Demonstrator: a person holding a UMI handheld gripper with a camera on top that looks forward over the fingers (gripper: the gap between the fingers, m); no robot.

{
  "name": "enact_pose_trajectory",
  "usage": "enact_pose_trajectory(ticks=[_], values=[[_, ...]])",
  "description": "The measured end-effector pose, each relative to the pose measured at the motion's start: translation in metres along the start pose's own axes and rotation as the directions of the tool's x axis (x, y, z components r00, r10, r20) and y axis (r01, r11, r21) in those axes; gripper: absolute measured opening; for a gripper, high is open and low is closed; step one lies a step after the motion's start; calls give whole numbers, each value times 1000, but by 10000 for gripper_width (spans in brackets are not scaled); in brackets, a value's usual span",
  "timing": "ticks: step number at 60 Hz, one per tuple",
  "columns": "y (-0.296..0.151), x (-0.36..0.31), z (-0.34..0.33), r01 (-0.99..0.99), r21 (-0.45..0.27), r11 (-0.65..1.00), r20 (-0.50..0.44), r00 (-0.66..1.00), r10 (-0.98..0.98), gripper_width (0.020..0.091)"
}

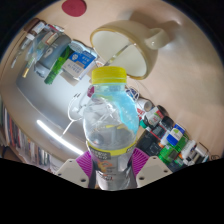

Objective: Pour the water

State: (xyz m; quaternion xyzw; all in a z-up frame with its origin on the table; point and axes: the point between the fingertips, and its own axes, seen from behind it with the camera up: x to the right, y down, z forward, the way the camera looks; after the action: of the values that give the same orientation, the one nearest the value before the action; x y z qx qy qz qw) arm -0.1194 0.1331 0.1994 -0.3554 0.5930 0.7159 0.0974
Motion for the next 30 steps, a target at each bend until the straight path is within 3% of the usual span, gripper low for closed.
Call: enact_pose_trajectory(ticks=[6,14,19,23,27,30], values=[[27,-5,-2,147,-76,986,-10,989,-149,482],[60,-36,-18,623,-195,758,7,774,-634,479],[65,-86,-25,904,-145,402,18,409,-912,480],[45,-150,-39,999,-40,9,19,10,-1000,481],[12,-223,-51,948,60,-312,-75,-308,-949,482],[2,-250,-60,881,80,-467,-195,-445,-874,484]])
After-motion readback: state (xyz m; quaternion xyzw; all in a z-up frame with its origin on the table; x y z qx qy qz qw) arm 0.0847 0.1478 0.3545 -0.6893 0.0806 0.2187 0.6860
